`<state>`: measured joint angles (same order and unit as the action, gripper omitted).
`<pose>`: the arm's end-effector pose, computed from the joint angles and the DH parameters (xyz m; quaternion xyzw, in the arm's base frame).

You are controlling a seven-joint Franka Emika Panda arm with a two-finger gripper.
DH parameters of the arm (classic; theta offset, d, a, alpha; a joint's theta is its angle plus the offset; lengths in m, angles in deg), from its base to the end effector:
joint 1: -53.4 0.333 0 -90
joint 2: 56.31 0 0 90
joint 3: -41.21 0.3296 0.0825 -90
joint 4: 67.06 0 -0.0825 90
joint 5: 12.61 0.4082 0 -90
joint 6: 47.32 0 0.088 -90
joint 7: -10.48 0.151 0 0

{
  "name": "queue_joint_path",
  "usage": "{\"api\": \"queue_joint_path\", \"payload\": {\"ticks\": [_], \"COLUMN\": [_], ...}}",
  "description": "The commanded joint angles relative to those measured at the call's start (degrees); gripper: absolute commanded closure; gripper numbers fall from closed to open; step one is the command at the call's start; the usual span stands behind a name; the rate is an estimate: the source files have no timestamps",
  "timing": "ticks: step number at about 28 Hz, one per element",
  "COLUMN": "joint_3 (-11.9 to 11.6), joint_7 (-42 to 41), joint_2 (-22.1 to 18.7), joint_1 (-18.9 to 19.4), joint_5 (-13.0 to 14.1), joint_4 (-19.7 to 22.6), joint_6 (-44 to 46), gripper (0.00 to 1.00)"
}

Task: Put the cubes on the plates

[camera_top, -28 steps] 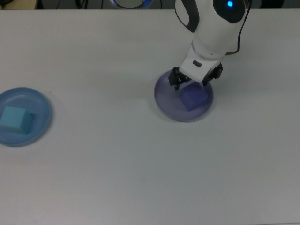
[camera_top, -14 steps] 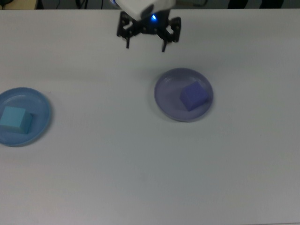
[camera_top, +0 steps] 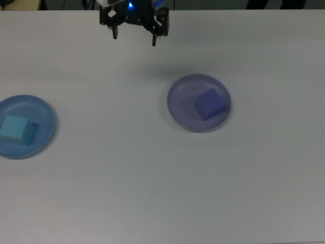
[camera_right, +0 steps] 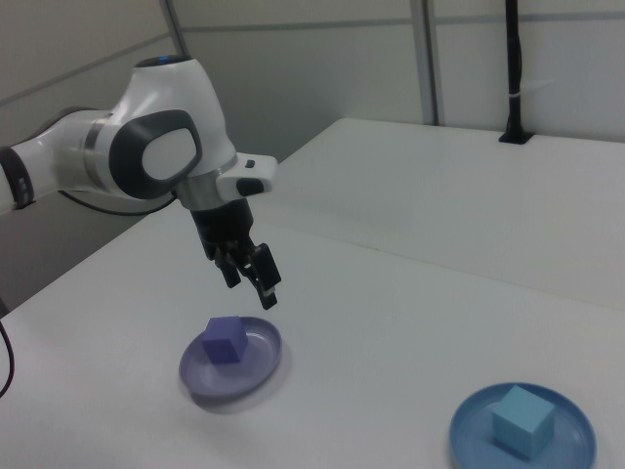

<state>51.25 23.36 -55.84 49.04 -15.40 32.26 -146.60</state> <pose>0.5859 0.0514 0.5222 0.9980 -0.0587 -0.0006 0.0237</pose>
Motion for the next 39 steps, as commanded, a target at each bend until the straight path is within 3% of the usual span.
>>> {"api": "queue_joint_path", "payload": {"ticks": [1, 11, 19, 24, 39], "joint_3": [-1.25, -3.71, -4.15, -6.61, -6.0], "joint_7": [-2.06, -7.95, -12.08, -13.23, -14.28], "joint_2": [-1.09, -2.75, -3.11, -2.93, -2.67], "joint_1": [-0.21, -1.27, -1.36, -1.53, -1.36], "joint_5": [2.44, 2.26, -0.11, 1.11, 1.38], "joint_4": [0.96, -1.06, -2.03, -5.27, -6.77], "joint_6": [-0.3, -0.39, 1.28, 4.17, 4.45], "gripper": [0.0, 0.0, 0.0, 0.0, 0.0]}}
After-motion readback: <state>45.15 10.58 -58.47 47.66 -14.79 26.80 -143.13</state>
